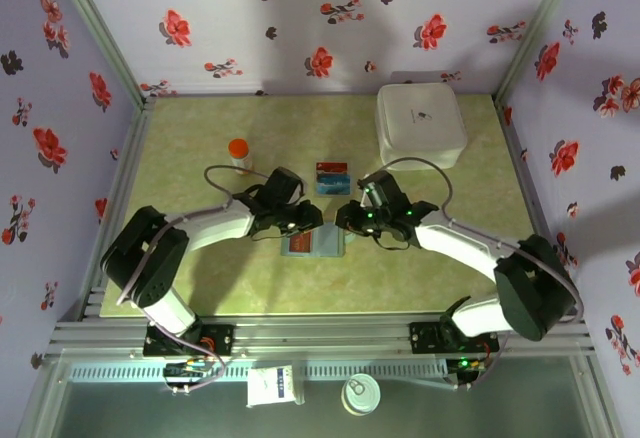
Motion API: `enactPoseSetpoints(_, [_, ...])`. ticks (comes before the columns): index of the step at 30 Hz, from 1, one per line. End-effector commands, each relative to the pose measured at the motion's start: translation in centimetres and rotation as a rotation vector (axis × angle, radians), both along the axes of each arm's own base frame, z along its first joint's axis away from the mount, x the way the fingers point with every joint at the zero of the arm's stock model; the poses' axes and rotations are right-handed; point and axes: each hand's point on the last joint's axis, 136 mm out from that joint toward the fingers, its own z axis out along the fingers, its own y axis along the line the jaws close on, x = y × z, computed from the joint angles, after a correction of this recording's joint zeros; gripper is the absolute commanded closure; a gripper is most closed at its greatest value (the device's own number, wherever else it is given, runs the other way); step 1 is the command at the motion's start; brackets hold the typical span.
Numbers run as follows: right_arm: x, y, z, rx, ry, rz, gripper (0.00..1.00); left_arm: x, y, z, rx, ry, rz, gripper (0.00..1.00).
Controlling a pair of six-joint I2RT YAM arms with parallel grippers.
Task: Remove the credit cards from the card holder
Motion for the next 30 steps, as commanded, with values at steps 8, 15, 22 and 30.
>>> enactPoseSetpoints(8, [-1.0,-4.0,-0.4,-0.087,-0.011,-0.043,0.76,0.2,-3.5,-1.0,0.006,0.031,-0.056,0.83])
enactPoseSetpoints(15, [-1.4,-4.9,-0.2,-0.1,-0.011,-0.053,0.75,0.7,-4.9,-1.7,0.003,0.041,-0.077,0.78])
enactPoseSetpoints(22, [-1.4,-4.9,-0.2,-0.097,-0.003,-0.055,0.74,1.0,-5.3,-1.3,-0.002,0.029,-0.094,0.76])
enactPoseSetpoints(30, [-1.2,-3.6,-0.8,-0.05,0.042,-0.046,0.74,1.5,-4.2,-0.6,0.006,0.011,-0.092,0.76])
